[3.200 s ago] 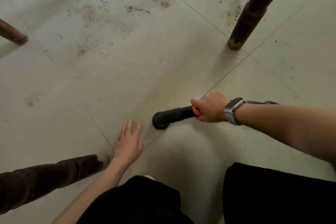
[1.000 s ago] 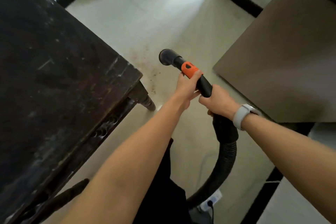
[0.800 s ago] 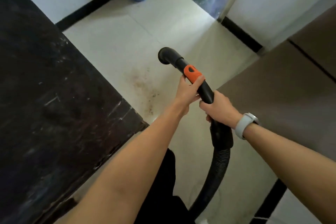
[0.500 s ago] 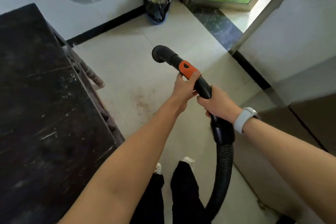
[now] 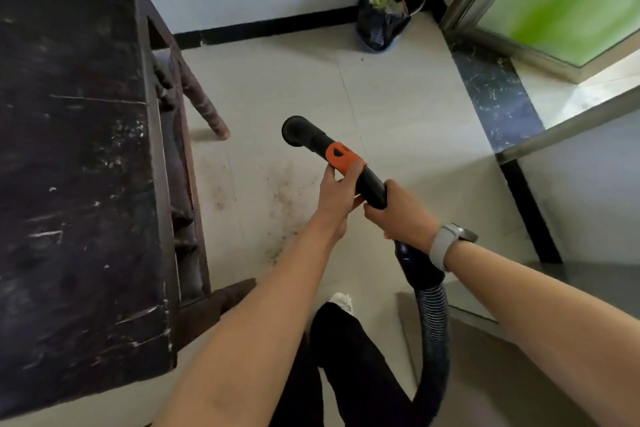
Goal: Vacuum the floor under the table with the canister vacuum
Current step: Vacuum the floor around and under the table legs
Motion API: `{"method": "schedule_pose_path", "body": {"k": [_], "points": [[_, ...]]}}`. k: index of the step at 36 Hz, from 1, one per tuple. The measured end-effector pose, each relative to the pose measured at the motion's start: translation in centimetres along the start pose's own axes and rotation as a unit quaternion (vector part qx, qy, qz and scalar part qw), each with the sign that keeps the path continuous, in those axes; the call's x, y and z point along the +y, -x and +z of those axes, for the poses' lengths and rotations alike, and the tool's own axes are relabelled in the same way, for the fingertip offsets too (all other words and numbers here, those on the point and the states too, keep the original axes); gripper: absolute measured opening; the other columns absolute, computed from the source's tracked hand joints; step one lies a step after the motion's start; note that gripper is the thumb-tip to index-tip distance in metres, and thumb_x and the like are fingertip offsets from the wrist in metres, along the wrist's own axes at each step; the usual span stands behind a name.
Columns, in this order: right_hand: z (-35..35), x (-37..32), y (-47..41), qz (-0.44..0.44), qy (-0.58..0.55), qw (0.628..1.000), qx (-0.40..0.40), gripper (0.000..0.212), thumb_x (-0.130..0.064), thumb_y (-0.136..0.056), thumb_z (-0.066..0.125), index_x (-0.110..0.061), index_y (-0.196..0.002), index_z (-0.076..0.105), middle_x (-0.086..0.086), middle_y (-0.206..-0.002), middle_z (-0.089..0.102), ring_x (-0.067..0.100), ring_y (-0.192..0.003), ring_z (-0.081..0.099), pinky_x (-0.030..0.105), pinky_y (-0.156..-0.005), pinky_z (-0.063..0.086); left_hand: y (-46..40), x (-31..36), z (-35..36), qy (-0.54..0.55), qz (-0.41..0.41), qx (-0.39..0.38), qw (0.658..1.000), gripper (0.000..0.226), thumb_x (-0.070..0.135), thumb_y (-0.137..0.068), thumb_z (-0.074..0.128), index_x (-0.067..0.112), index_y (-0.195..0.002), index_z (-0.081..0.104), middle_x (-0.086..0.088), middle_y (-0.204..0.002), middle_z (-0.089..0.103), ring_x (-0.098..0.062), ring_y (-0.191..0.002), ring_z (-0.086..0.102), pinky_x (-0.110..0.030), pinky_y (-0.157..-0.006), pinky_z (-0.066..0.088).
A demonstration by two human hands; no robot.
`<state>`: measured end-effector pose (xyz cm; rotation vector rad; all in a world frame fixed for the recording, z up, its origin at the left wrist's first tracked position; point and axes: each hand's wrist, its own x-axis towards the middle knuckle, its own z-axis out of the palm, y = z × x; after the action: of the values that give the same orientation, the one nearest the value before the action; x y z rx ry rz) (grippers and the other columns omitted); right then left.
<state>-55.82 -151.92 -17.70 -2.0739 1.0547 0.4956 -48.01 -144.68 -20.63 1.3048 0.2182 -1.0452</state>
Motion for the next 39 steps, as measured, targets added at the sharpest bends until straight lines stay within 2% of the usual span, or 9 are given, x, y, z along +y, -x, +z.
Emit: {"method": "schedule_pose_path", "body": {"k": [2, 8, 11, 16, 21, 26, 29, 33, 39], "points": [[1.4, -0.3, -1.9, -0.009, 0.036, 0.999, 0.003, 0.028, -0.027, -0.085, 0.057, -0.009, -0.103, 0.047, 0.012, -0.087, 0.063, 0.033, -0.072, 0.066, 0.047, -0.069, 0.057, -1.5, -0.4, -1.3, 0.013, -0.006, 0.015, 1.0, 0.043, 0.025, -0.094, 0.057, 0.016, -0.134, 0.045, -0.007, -0.11, 0.063, -0.024, -0.1, 0.065, -0.033, -0.081, 0.055], [8.2, 1.4, -7.6, -0.044, 0.147, 0.988, 0.007, 0.02, -0.027, -0.088, 0.054, -0.013, -0.096, 0.042, -0.001, -0.07, 0.049, 0.021, -0.059, 0.053, 0.03, -0.05, 0.042, -7.6, -5.0, -6.9, 0.018, -0.05, 0.046, 0.998, 0.047, 0.024, -0.094, 0.057, 0.018, -0.138, 0.041, -0.007, -0.113, 0.063, -0.023, -0.1, 0.066, -0.03, -0.075, 0.056], [12.5, 4.4, -10.4, -0.05, 0.163, 0.985, -0.004, 0.018, -0.025, -0.089, 0.053, -0.012, -0.096, 0.043, -0.002, -0.066, 0.046, 0.021, -0.054, 0.046, 0.028, -0.045, 0.033, -10.6, -9.4, -9.4, 0.021, -0.063, 0.048, 0.997, 0.047, 0.022, -0.093, 0.058, 0.021, -0.137, 0.039, -0.006, -0.111, 0.063, -0.023, -0.098, 0.066, -0.028, -0.073, 0.055], [20.5, 11.2, -14.2, -0.041, 0.184, 0.981, -0.05, 0.018, -0.027, -0.088, 0.052, -0.014, -0.098, 0.045, 0.0, -0.072, 0.054, 0.024, -0.059, 0.052, 0.029, -0.047, 0.036, -14.9, -18.9, -12.9, 0.01, -0.124, 0.073, 0.99, 0.046, 0.019, -0.093, 0.057, 0.02, -0.135, 0.039, -0.006, -0.114, 0.062, -0.025, -0.101, 0.065, -0.026, -0.067, 0.054], [26.8, 18.8, -17.9, -0.056, 0.196, 0.974, -0.103, 0.015, -0.025, -0.087, 0.051, -0.014, -0.096, 0.046, 0.0, -0.07, 0.056, 0.025, -0.06, 0.058, 0.028, -0.044, 0.033, -18.0, -28.9, -15.6, -0.027, -0.15, 0.08, 0.985, 0.037, 0.024, -0.095, 0.054, 0.023, -0.13, 0.043, -0.001, -0.111, 0.064, -0.013, -0.092, 0.065, -0.027, -0.077, 0.049], [32.2, 24.4, -21.4, -0.095, 0.193, 0.967, -0.135, 0.016, -0.023, -0.085, 0.053, -0.018, -0.088, 0.038, -0.004, -0.064, 0.05, 0.024, -0.056, 0.052, 0.032, -0.05, 0.037, -20.2, -35.9, -18.3, -0.066, -0.151, 0.111, 0.98, 0.034, 0.029, -0.095, 0.057, 0.026, -0.126, 0.046, -0.001, -0.114, 0.062, -0.017, -0.104, 0.062, -0.03, -0.08, 0.049], [34.7, 26.7, -23.1, -0.132, 0.234, 0.944, -0.193, 0.019, -0.025, -0.086, 0.053, -0.02, -0.091, 0.036, -0.005, -0.066, 0.048, 0.024, -0.06, 0.049, 0.029, -0.049, 0.034, -20.7, -39.3, -21.5, -0.124, -0.187, 0.154, 0.962, 0.02, 0.038, -0.096, 0.051, 0.022, -0.107, 0.055, 0.0, -0.1, 0.059, -0.015, -0.09, 0.058, -0.029, -0.077, 0.046], [37.9, 29.3, -25.2, -0.133, 0.24, 0.936, -0.219, 0.018, -0.025, -0.085, 0.054, -0.02, -0.091, 0.038, 0.001, -0.074, 0.054, 0.026, -0.064, 0.052, 0.029, -0.055, 0.038, -21.2, -43.4, -27.0, -0.275, -0.214, 0.199, 0.916, 0.049, 0.044, -0.097, 0.046, 0.013, -0.134, 0.048, -0.006, -0.132, 0.051, -0.024, -0.118, 0.051, -0.04, -0.102, 0.044], [43.1, 30.3, -27.3, -0.136, 0.212, 0.93, -0.266, 0.018, -0.027, -0.083, 0.056, -0.018, -0.096, 0.047, 0.006, -0.083, 0.062, 0.029, -0.076, 0.062, 0.04, -0.069, 0.051, -22.2, -46.9, -33.3, -0.469, -0.171, 0.211, 0.84, 0.051, 0.031, -0.097, 0.048, 0.012, -0.144, 0.036, -0.011, -0.145, 0.037, -0.026, -0.13, 0.042, -0.034, -0.105, 0.034]]}}
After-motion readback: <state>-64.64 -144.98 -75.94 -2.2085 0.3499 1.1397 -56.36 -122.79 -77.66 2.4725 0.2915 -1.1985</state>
